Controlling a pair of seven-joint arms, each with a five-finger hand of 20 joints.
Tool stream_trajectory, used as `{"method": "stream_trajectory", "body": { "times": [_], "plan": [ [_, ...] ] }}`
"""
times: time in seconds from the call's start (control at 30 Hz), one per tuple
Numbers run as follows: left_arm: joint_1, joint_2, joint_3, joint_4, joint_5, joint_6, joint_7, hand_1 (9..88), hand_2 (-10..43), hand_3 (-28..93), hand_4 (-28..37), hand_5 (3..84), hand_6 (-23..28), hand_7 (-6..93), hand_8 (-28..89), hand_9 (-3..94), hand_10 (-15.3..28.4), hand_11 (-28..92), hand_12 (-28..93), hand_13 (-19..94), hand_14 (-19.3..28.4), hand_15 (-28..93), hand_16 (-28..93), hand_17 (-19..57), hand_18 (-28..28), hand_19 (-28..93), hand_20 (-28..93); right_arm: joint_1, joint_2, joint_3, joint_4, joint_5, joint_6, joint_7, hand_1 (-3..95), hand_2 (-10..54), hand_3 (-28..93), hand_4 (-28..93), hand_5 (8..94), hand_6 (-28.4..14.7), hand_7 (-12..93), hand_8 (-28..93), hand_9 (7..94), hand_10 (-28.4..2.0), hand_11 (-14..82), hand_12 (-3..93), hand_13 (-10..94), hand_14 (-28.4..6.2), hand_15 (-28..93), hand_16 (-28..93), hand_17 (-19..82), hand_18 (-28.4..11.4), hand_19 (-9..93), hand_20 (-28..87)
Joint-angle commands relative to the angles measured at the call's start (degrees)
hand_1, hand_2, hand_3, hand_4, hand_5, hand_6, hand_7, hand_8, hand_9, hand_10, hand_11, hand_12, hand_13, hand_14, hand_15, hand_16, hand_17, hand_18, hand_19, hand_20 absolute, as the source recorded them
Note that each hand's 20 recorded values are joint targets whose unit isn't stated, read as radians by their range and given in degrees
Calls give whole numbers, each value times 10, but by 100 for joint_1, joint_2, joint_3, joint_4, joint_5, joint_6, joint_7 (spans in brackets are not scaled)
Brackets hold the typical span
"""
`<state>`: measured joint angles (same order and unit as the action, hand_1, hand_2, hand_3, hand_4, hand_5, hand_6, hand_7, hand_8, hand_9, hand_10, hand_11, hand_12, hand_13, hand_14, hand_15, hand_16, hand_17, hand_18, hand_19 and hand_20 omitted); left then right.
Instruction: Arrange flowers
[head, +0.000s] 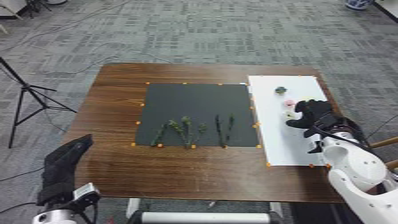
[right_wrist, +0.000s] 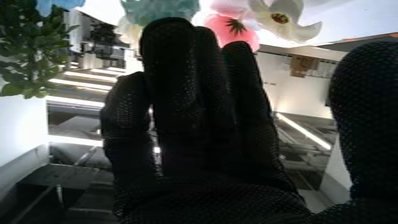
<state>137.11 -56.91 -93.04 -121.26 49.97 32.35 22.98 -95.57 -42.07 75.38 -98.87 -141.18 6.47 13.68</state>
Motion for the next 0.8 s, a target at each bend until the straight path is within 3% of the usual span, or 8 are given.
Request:
{"method": "stream_trajectory", "body": {
  "times": [0.03,0.13,0.27,0.5,0.67,0.8],
  "plan": [
    [106,-66,-323,-87,114,60,113,320,-67,711,-176,530,33,196,-103,467,133,228,104,347,144,139,7,53,114,78,164,335,50,-283,60,109,-484,-11,303,-95,671,-168,605,-50,186,-55,714,-148,191,213,735,-110,476,325,361,-231,747,539],
    [71,18,-507,-127,10,127,191,319,-66,711,-176,532,33,195,-103,467,133,228,103,349,143,137,6,56,109,71,161,575,63,-502,156,176,-539,45,299,-95,668,-165,617,-53,180,-52,721,-147,192,213,743,-109,476,327,367,-231,753,539],
    [6,44,-631,-190,60,107,215,315,-65,715,-177,533,33,196,-102,468,133,227,103,351,143,138,6,57,105,70,161,774,16,-736,331,115,-411,123,303,-95,659,-164,637,-52,180,-50,743,-141,199,213,762,-99,477,329,383,-228,767,539],
    [-35,38,-559,-203,13,60,207,310,-64,719,-181,534,32,196,-102,470,133,227,103,351,142,138,6,58,105,68,163,935,-34,-1076,487,98,-160,348,325,-95,637,-156,699,-37,197,-56,811,-130,208,208,827,-71,467,336,448,-212,816,523],
    [-126,75,-443,-177,-51,134,207,307,-61,720,-183,534,33,194,-102,470,133,227,104,351,143,137,6,56,106,67,163,1033,-76,-1236,534,172,-287,404,324,-95,629,-156,762,-23,214,-63,881,-127,218,210,907,-44,429,344,535,-182,863,451],
    [-128,42,-406,-182,-43,98,164,304,-60,722,-184,535,34,192,-101,471,133,227,104,351,144,137,6,56,106,67,163,1130,-157,-1338,626,120,-436,460,306,-95,619,-153,786,-22,217,-61,904,-125,218,209,931,-40,411,346,574,-162,874,407]
  ]
}}
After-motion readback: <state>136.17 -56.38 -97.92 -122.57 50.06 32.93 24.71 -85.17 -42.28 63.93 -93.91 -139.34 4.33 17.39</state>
